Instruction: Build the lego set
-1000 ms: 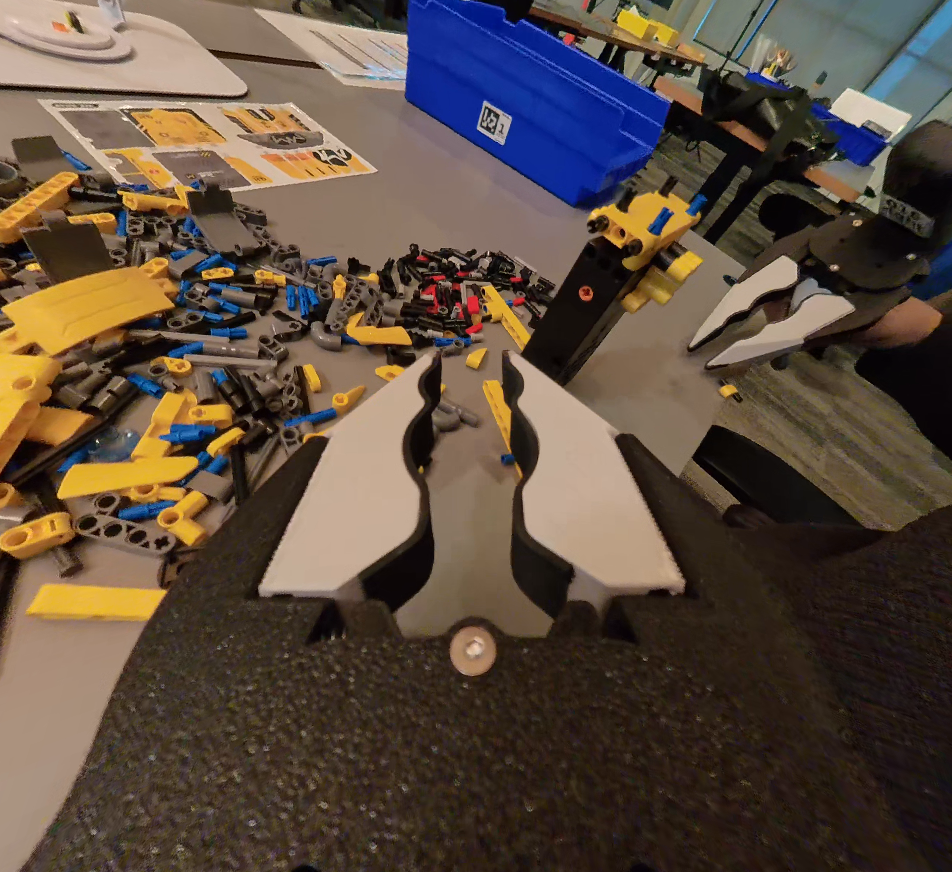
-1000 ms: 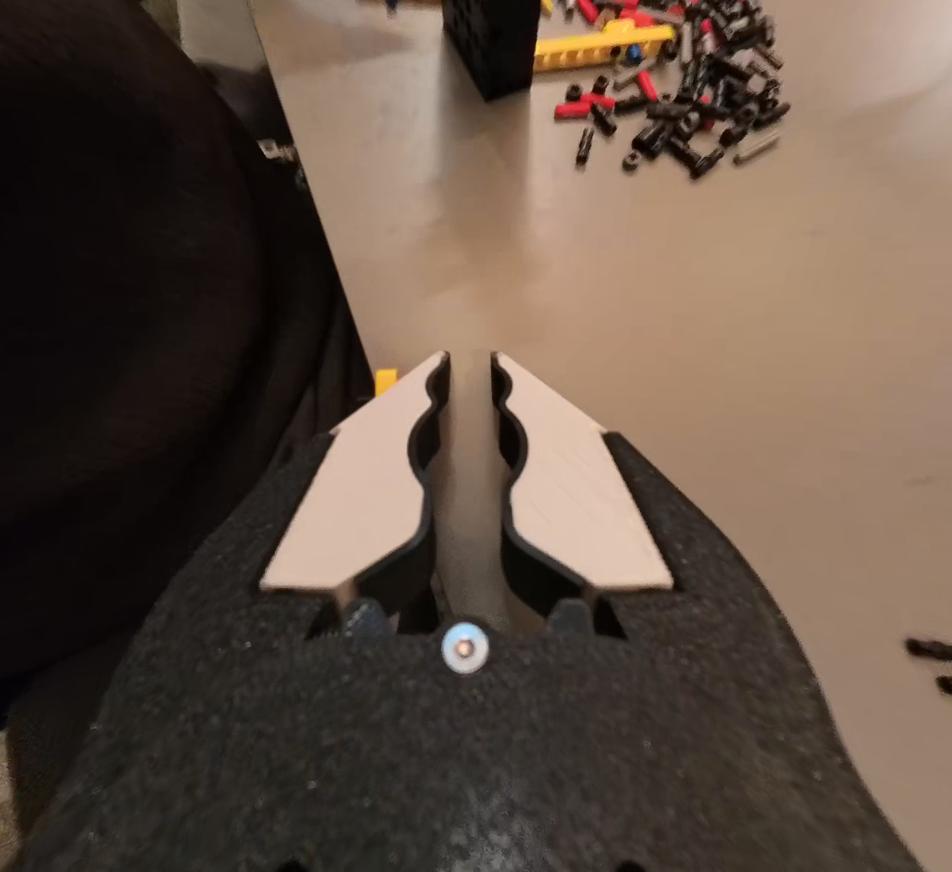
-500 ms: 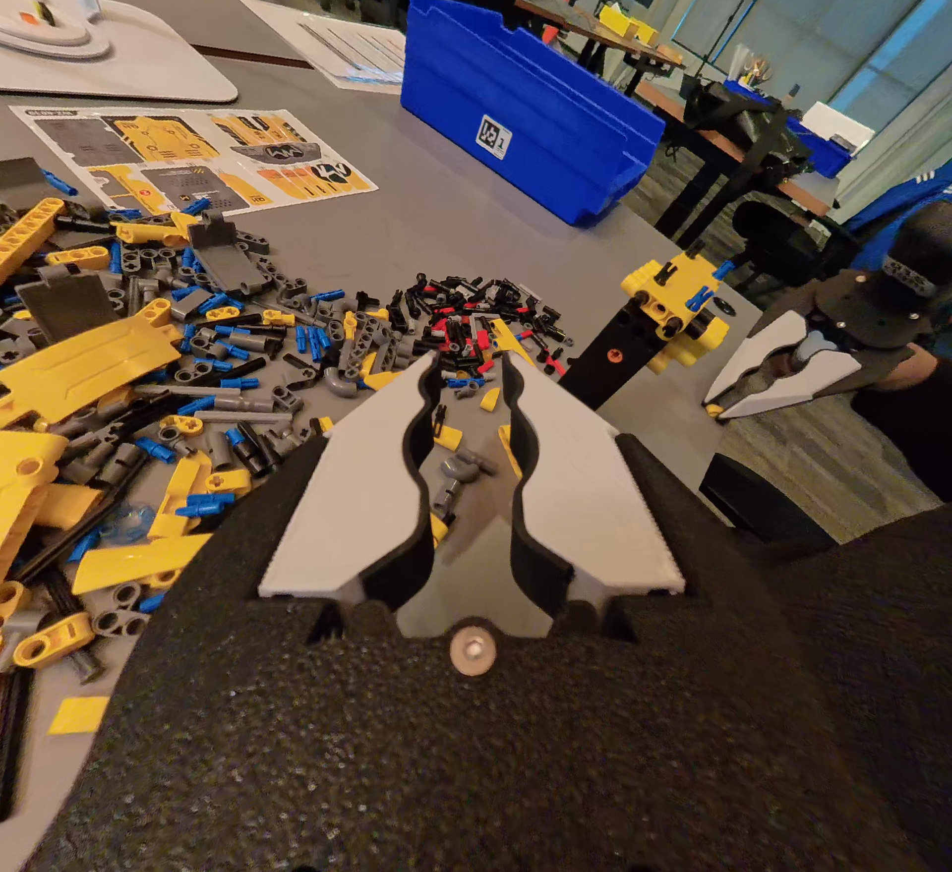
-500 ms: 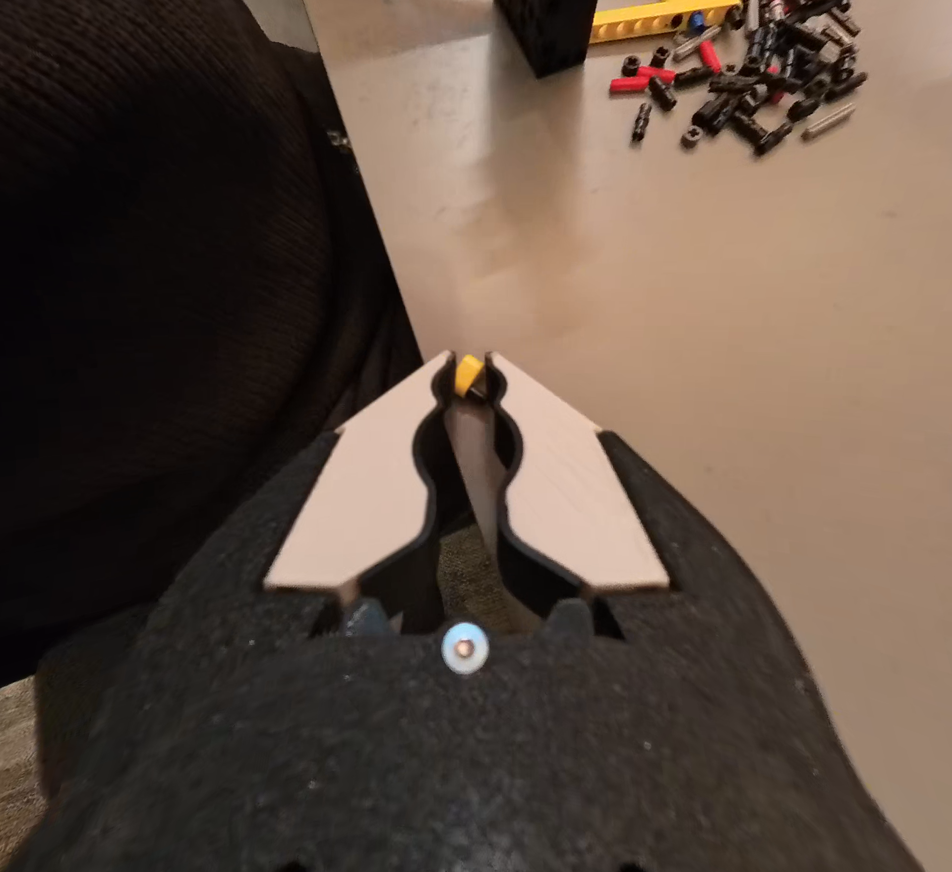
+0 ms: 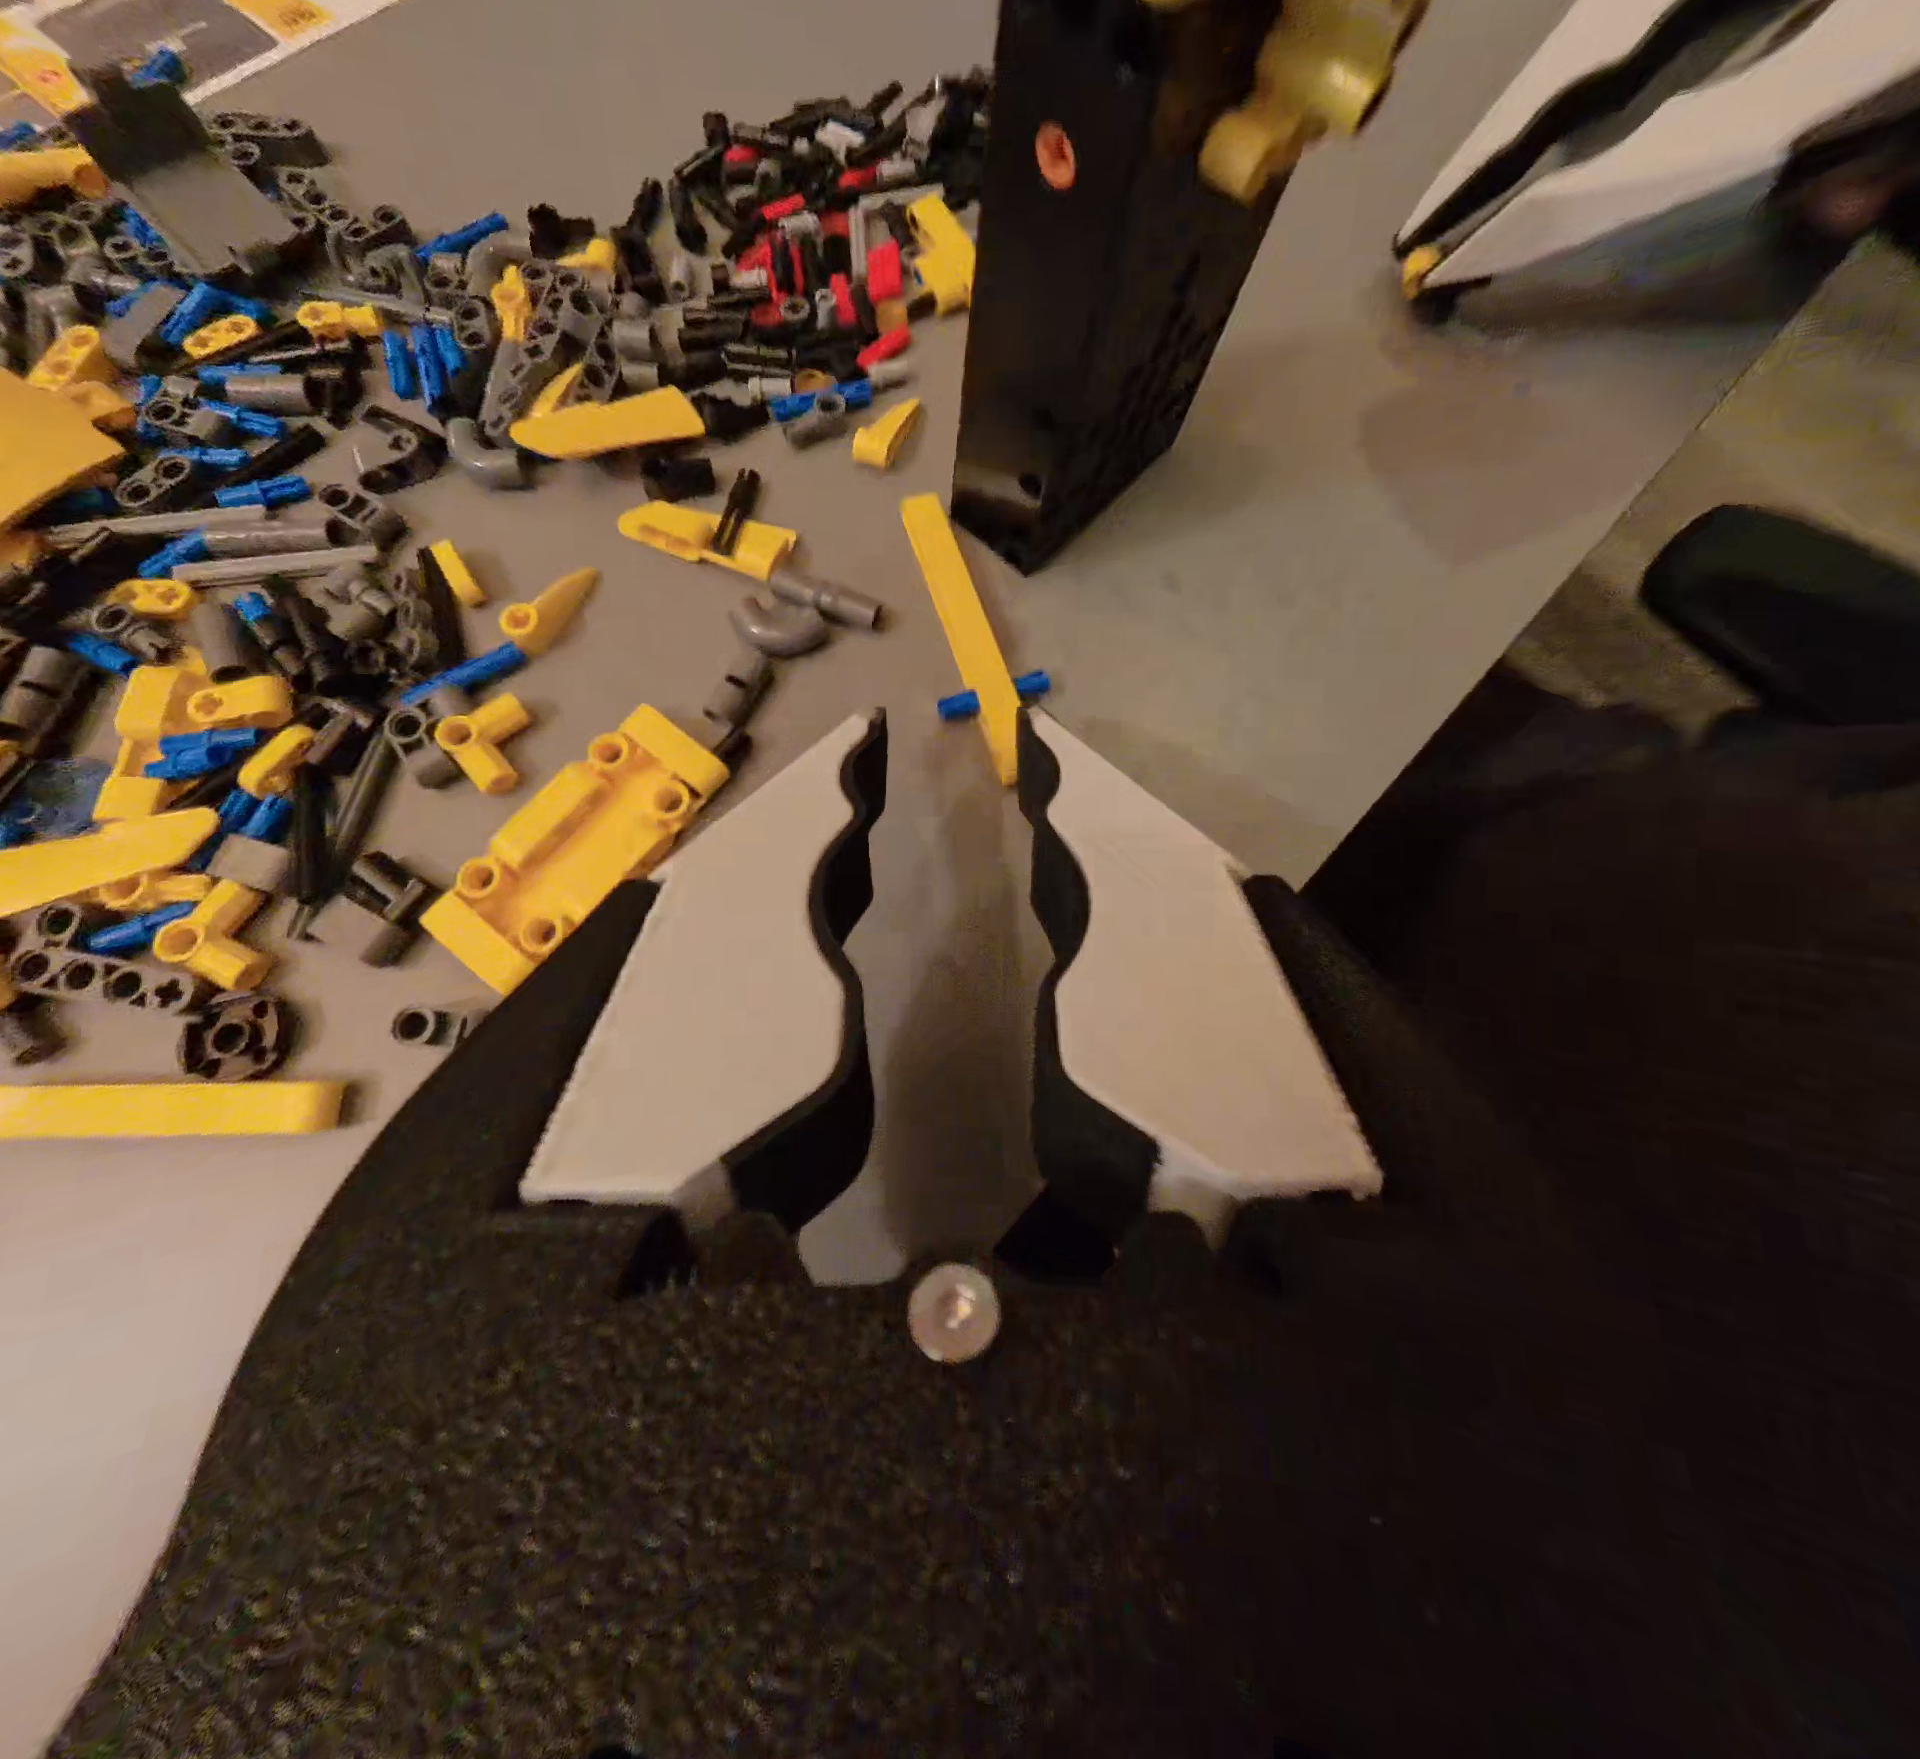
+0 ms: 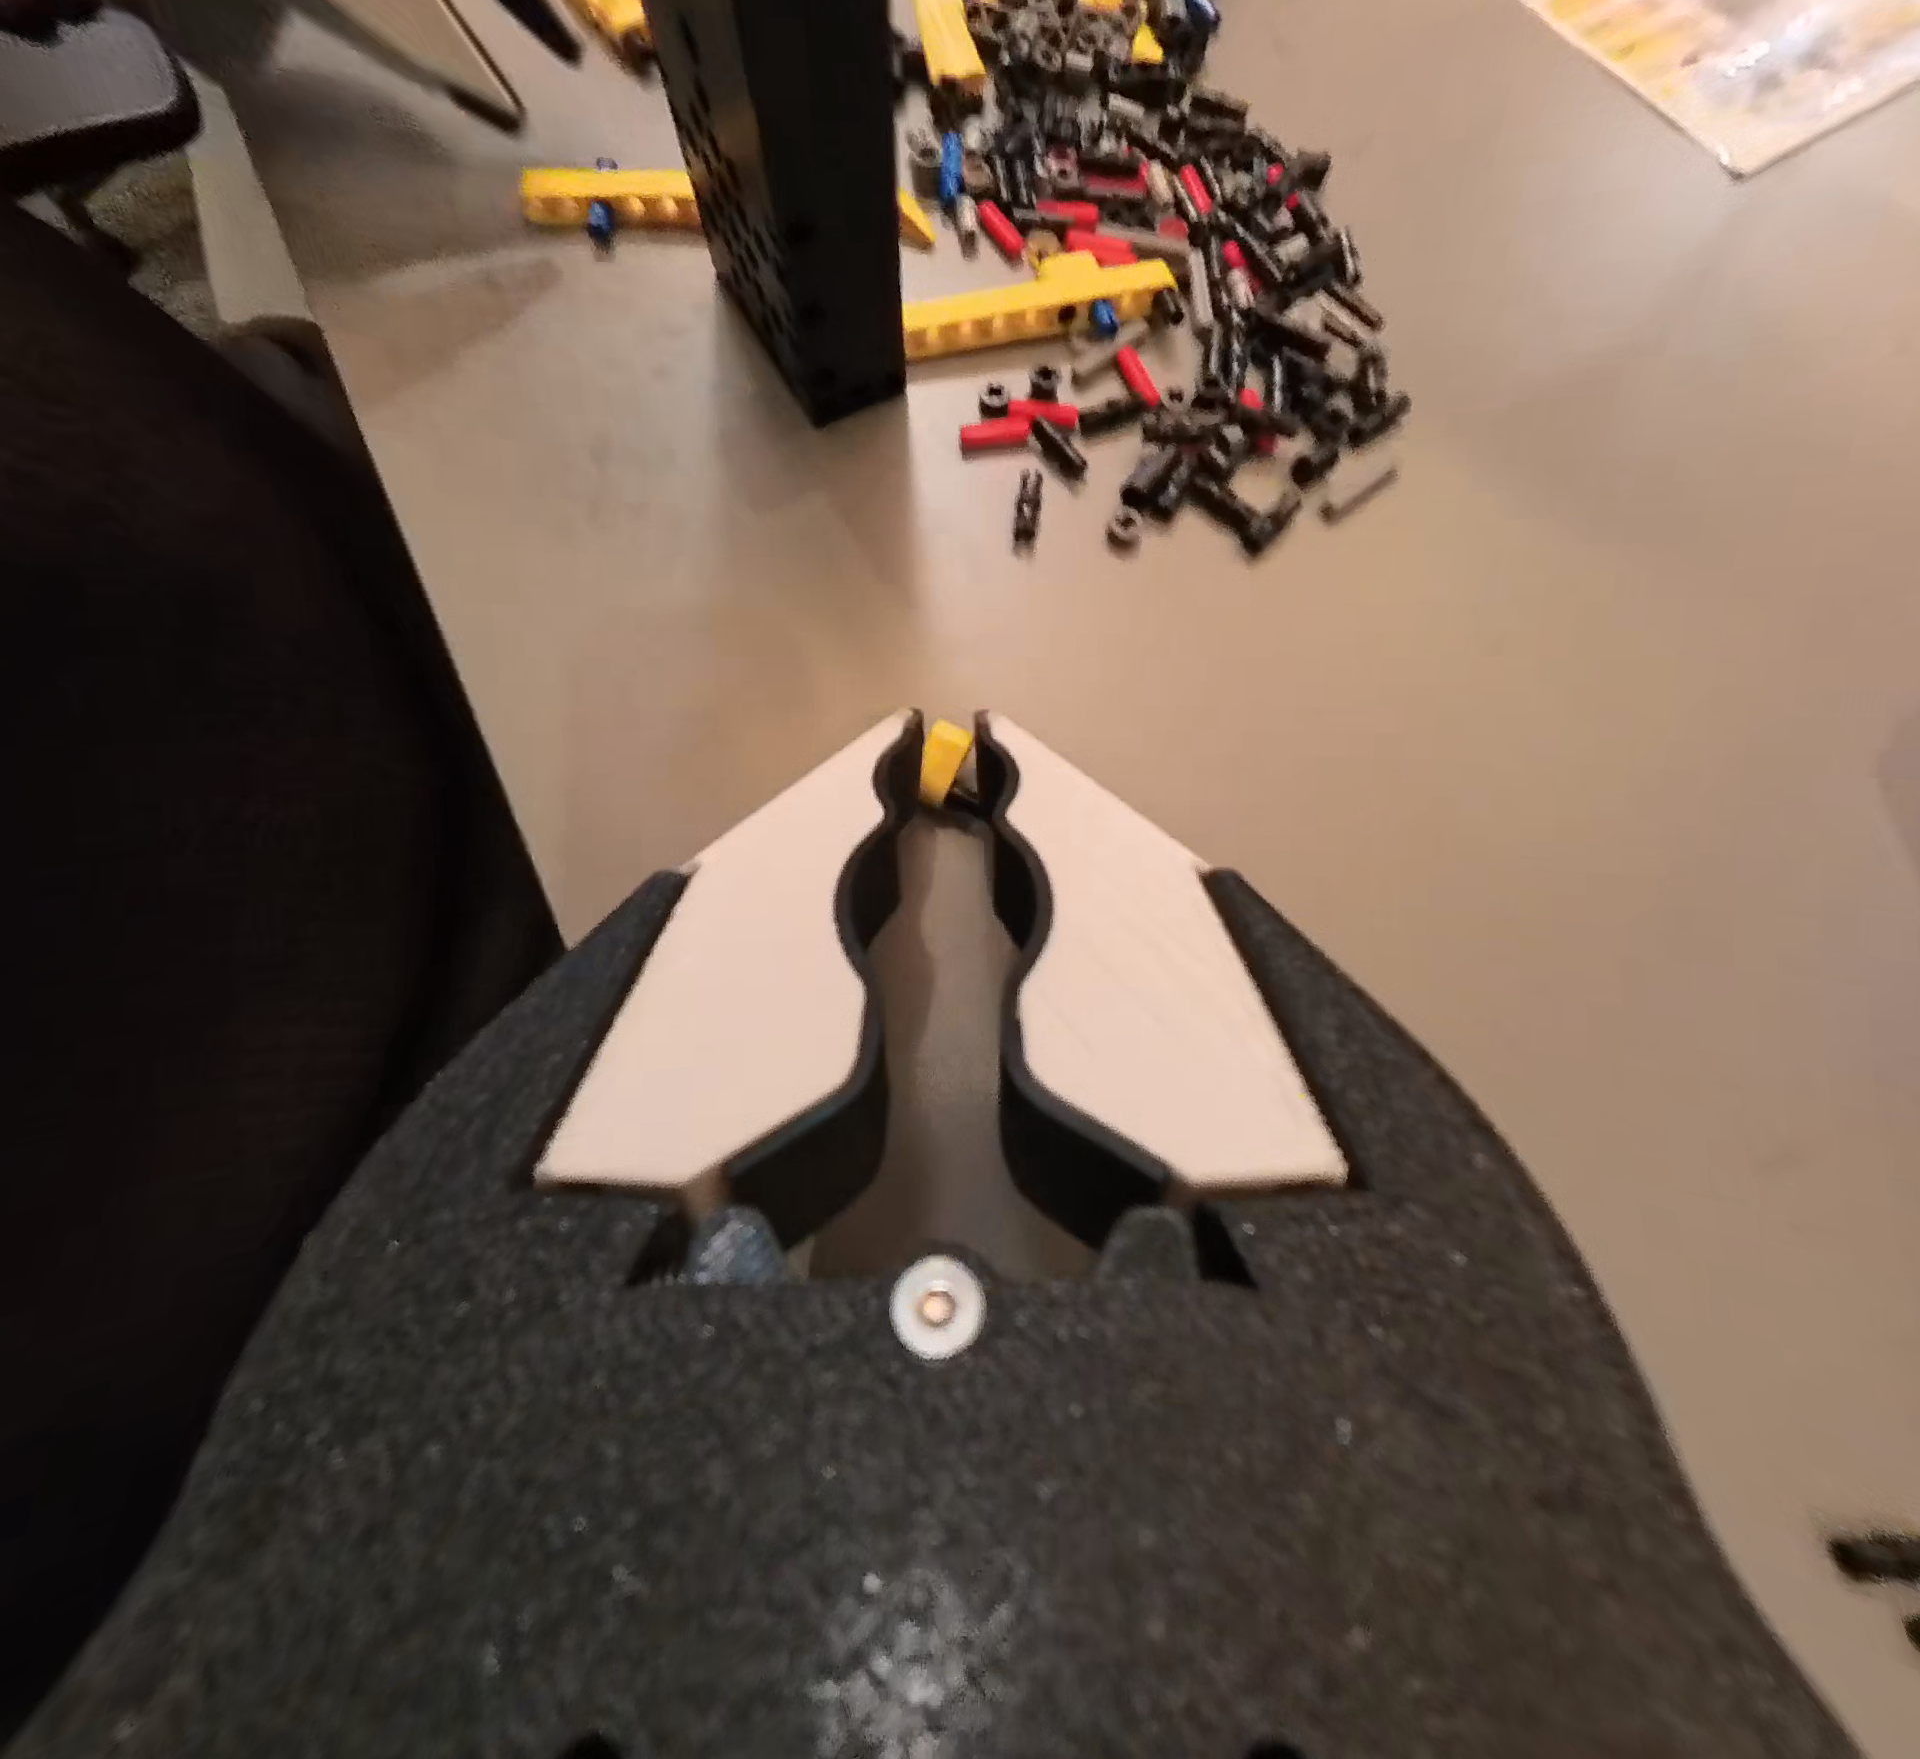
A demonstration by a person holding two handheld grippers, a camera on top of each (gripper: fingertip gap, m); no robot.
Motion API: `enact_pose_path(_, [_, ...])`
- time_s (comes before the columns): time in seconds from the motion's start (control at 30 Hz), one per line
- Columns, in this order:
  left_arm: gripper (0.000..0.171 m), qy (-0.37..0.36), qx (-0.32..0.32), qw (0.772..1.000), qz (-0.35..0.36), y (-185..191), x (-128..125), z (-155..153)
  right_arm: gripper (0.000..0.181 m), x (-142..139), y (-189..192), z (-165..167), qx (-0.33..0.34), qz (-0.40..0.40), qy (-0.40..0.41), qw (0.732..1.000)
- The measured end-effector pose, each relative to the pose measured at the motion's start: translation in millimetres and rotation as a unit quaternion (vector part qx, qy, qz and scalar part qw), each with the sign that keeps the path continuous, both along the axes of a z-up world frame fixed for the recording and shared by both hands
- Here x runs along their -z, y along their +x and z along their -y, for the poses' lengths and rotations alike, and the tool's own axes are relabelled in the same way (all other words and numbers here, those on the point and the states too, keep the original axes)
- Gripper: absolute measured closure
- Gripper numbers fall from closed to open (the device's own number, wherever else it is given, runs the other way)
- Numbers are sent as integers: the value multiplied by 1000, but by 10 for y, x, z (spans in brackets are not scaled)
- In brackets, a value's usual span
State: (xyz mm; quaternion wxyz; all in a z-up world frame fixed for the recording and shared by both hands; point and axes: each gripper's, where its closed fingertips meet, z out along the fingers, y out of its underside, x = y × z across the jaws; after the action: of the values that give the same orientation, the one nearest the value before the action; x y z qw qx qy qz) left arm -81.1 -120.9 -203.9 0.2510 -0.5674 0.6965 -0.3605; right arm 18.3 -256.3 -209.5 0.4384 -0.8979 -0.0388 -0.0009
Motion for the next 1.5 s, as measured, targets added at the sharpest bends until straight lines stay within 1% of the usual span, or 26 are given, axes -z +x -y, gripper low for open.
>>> enact_pose_path(0.07, [147, 10, 5, 1000, -12, 7, 73, 75, 172, -46, -58, -67, -3, -2, 14, 1000])
enact_pose_path(0.17, [148, 17, -4, 1000, -22, 34, 136, 116, 172, -82, -99, -99, 0, 7, 26, 1000])
enact_pose_path(0.27, [153, 24, -15, 999, -22, 35, 139, 92, 172, -101, -92, -95, 8, 25, 34, 999])
enact_pose_path(0.4, [155, 16, -19, 999, -35, -17, 138, 75, 172, -153, -57, -90, 21, 29, 51, 998])
enact_pose_path(0.43, [164, 21, -27, 999, -38, -36, 141, 41, 172, -163, -50, -89, 22, 27, 54, 998])
enact_pose_path(0.67, [164, 22, -36, 998, -36, -114, 142, 3, 171, -174, -19, -109, 24, 16, 57, 998])
enact_pose_path(0.87, [164, 13, -63, 998, -24, -200, 98, -189, 173, -133, -10, -136, 20, 8, 44, 999])
enact_pose_path(1.03, [164, -29, -80, 996, -2, -241, 2, -313, 174, -98, 32, -180, 25, 8, 33, 999])
enact_pose_path(1.17, [164, -61, -85, 994, 23, -228, -102, -364, 174, -71, 51, -188, 31, 10, 25, 999])
enact_pose_path(1.27, [164, -80, -88, 991, 55, -210, -245, -403, 174, -92, 76, -186, 38, 5, 31, 999])
enact_pose_path(1.37, [164, -96, -84, 986, 106, -189, -517, -414, 174, -128, 107, -182, 47, -5, 42, 998])
enact_pose_path(1.5, [164, -94, -67, 978, 177, -164, -960, -346, 174, -195, 152, -172, 59, -19, 64, 996])
